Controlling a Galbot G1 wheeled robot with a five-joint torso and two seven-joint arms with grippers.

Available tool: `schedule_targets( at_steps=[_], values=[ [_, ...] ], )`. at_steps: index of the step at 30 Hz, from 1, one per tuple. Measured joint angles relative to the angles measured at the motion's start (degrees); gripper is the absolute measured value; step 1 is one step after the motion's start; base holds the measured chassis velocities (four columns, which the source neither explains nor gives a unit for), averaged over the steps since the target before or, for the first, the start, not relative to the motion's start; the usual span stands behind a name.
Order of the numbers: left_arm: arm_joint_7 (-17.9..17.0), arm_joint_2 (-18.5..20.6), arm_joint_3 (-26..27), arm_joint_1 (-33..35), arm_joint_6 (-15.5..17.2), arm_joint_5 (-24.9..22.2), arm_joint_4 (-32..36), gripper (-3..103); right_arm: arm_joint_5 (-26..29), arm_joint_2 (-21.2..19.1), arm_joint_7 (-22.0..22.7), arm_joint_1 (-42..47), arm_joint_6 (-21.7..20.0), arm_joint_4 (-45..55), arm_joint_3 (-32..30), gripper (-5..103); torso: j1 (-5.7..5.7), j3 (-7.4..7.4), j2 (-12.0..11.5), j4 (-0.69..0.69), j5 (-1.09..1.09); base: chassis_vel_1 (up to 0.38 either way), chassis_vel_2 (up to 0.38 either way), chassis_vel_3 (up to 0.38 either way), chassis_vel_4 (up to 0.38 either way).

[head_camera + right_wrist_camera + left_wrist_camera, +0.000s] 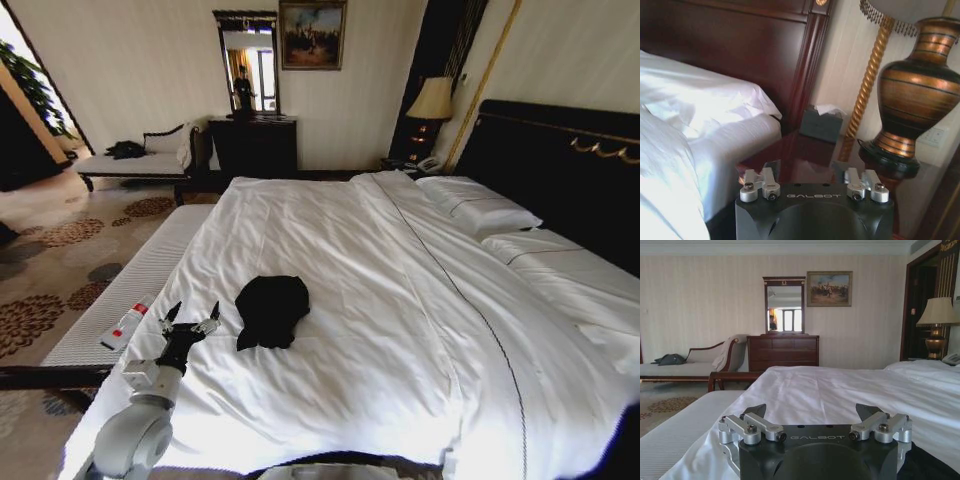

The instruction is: Fold the clothes on the bed.

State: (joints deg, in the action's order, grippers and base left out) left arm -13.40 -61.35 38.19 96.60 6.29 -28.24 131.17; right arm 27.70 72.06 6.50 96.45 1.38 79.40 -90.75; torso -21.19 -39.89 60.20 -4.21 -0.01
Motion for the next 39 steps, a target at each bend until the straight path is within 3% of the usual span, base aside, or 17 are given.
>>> schedule_targets(
  at_steps=[1,3,7,9,11,13,14,16,24,30,39],
  values=[
    [0.0,0.0,0.0,0.0,0.0,0.0,0.1,100,0.3,0.2,-0.2,0.3,0.0,1.2,0.0,68,0.00,0.00,0.0,0.00,0.01,0.000,0.000,0.000,0.000],
    [0.0,0.1,0.0,0.0,0.0,0.0,0.2,100,0.6,0.3,-0.5,0.5,0.0,2.2,0.1,68,0.01,0.00,0.0,0.01,0.01,0.000,0.000,0.000,0.000],
    [0.0,0.1,0.3,0.4,0.0,0.0,0.3,100,2.4,1.3,-2.4,2.1,0.2,8.0,1.4,89,0.01,0.00,0.0,0.01,0.00,0.000,0.000,0.000,0.000],
    [0.0,0.1,0.4,0.5,0.0,0.0,0.3,100,3.1,1.6,-2.8,2.6,0.2,10.2,2.0,89,0.00,0.00,0.0,0.00,0.01,0.000,0.000,0.000,0.000],
    [0.0,0.1,0.5,0.7,0.1,0.0,0.3,100,4.3,2.2,-3.5,3.8,-0.4,16.0,3.8,98,0.00,0.00,0.0,0.02,0.01,0.000,0.000,0.000,0.000],
    [0.0,0.1,0.7,0.8,0.1,0.0,0.2,100,5.0,2.5,-3.8,4.3,-1.0,19.5,5.1,99,0.00,0.00,0.0,0.02,0.00,0.000,0.000,0.000,0.000],
    [0.1,0.2,1.4,0.8,0.3,-0.6,-0.3,100,7.7,2.6,-4.2,5.3,-3.1,26.5,8.0,100,0.00,0.00,0.0,0.02,-0.01,0.000,0.000,0.000,0.000],
    [0.2,0.3,2.0,0.7,0.4,-1.1,-0.7,100,10.5,2.0,-4.4,6.0,-4.4,31.2,10.6,100,0.00,0.00,0.0,0.02,0.01,0.000,0.000,0.000,0.000],
    [0.3,0.2,3.0,0.3,0.6,-2.2,-1.8,100,12.6,0.6,-5.3,5.4,-7.6,45.4,18.7,100,-0.01,0.00,0.0,0.02,-0.01,0.000,0.000,0.000,0.000],
    [0.4,0.1,2.2,-0.1,0.6,-2.1,-2.3,100,6.0,0.6,-5.7,3.8,-8.8,46.9,23.3,100,-0.01,0.00,0.0,0.03,0.02,0.000,0.000,0.000,0.000],
    [0.4,0.9,1.3,-1.6,1.1,-2.6,-3.9,100,7.3,-0.2,-5.3,3.8,-10.1,47.4,24.6,100,-0.01,0.00,0.0,0.01,0.02,0.000,0.000,0.000,0.000]
  ],
)
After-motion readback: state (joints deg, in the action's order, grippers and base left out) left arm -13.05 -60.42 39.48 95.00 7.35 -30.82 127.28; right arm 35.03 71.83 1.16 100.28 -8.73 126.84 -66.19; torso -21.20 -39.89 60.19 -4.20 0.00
